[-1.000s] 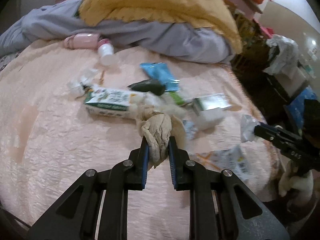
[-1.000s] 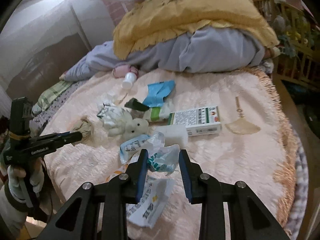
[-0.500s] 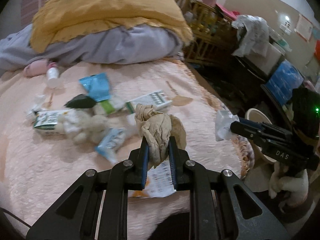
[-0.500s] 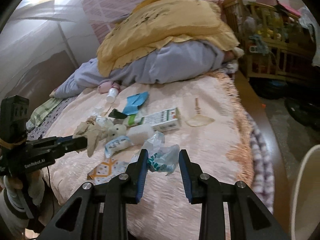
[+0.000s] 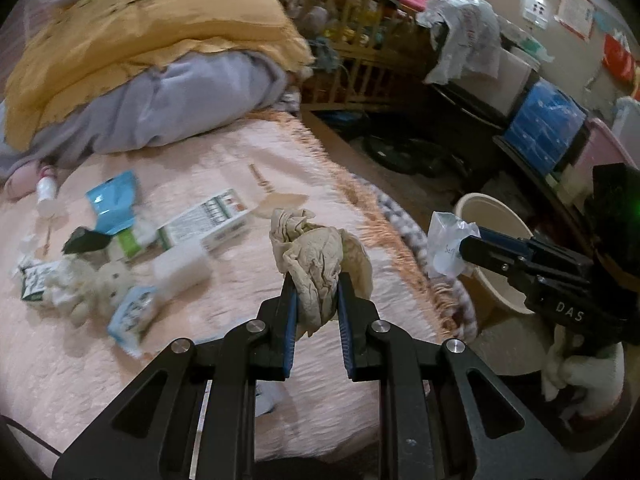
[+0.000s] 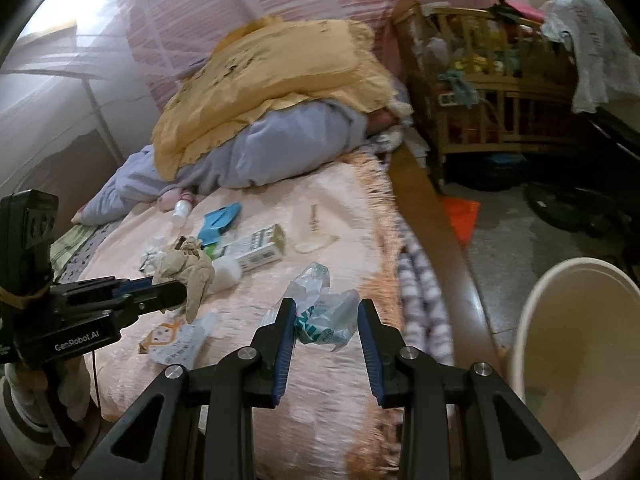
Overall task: Collect trash
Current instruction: 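Carry the tissue and plastic wrapper over the white bucket with both tools, then open both tools to drop the tissue and wrapper into the bucket, then move both tools back over the trash on the bed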
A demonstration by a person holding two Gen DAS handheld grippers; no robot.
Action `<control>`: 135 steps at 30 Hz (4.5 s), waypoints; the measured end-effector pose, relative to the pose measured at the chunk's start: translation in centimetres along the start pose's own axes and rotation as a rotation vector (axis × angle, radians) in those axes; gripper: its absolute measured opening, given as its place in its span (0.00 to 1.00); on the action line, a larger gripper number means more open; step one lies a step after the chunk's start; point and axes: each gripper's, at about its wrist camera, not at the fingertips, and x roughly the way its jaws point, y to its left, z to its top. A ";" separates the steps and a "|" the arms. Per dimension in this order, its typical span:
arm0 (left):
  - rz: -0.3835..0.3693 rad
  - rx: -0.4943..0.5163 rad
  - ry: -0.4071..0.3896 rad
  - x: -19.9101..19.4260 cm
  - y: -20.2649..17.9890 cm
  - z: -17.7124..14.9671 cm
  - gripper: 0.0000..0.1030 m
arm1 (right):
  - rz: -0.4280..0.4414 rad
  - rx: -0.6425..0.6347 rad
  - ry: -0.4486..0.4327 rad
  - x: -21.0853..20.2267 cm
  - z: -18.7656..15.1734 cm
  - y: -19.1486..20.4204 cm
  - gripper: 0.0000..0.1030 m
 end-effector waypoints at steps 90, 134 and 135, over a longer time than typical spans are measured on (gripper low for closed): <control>-0.016 0.087 0.006 6.6 -12.8 1.8 0.46 | -0.237 0.230 -0.004 -3.3 -4.7 -13.2 0.62; 0.391 -0.366 -0.004 -2.9 20.4 -5.7 0.47 | 0.093 -0.161 0.243 15.3 2.1 12.5 0.76; 0.386 -0.373 -0.003 -2.8 20.7 -5.7 0.47 | 0.095 -0.168 0.249 16.0 2.4 13.0 0.76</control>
